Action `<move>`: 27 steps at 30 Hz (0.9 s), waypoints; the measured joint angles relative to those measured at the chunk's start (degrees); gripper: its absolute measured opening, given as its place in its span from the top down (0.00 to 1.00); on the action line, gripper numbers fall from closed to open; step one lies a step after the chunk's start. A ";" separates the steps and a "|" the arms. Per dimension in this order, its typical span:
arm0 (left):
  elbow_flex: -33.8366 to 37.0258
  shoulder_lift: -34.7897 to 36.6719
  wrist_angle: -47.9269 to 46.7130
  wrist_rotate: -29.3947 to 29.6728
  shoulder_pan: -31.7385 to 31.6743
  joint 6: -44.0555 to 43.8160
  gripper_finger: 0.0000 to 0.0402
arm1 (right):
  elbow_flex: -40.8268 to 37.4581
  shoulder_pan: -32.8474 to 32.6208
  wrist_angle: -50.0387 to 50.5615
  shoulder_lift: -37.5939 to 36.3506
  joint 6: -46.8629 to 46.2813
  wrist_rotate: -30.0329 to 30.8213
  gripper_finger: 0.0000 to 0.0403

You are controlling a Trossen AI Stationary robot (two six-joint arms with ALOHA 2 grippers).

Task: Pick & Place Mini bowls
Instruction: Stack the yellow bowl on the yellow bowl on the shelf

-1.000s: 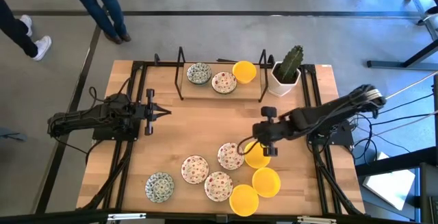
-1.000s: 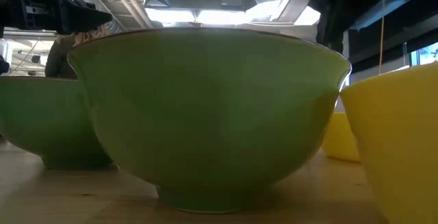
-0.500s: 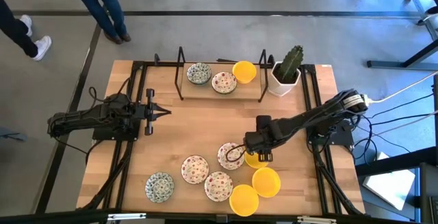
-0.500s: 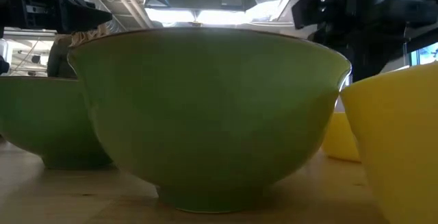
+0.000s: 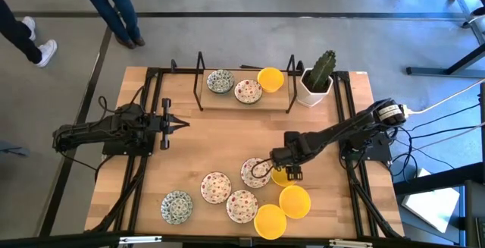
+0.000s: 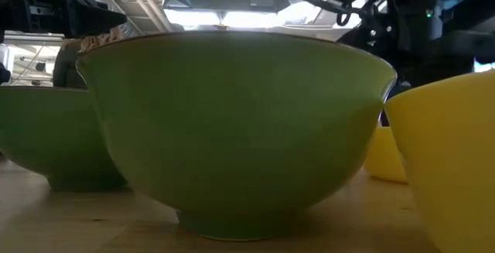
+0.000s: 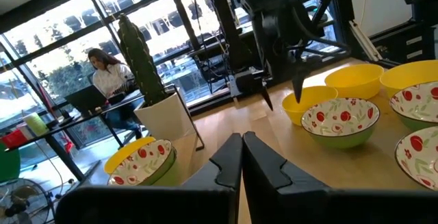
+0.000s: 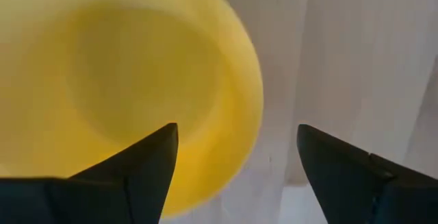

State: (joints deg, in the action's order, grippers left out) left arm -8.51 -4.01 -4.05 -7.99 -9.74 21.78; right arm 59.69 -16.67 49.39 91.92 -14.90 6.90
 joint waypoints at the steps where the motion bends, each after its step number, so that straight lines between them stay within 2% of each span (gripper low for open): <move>1: 0.00 0.00 -0.02 0.00 -0.01 0.00 0.98 | -0.50 0.21 -1.14 0.00 0.21 0.00 0.27; 9: 0.00 0.00 0.00 0.00 0.00 0.00 0.98 | -3.71 2.11 -5.59 0.00 2.06 -0.04 0.32; 14: 0.00 0.00 0.00 0.00 0.00 -0.01 0.98 | -4.62 2.33 -6.21 0.00 1.85 -0.04 0.39; 19: 0.00 0.00 0.00 0.00 0.00 0.00 0.99 | -4.77 2.33 -6.30 0.00 1.84 0.00 0.55; 27: 0.00 0.00 0.00 0.00 0.00 -0.01 0.98 | -4.77 3.00 -5.80 -0.02 2.02 0.92 0.88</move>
State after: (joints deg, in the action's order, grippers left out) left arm -8.51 -4.01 -4.05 -7.99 -9.75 21.77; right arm 54.92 -13.67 43.59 91.90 -12.88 7.82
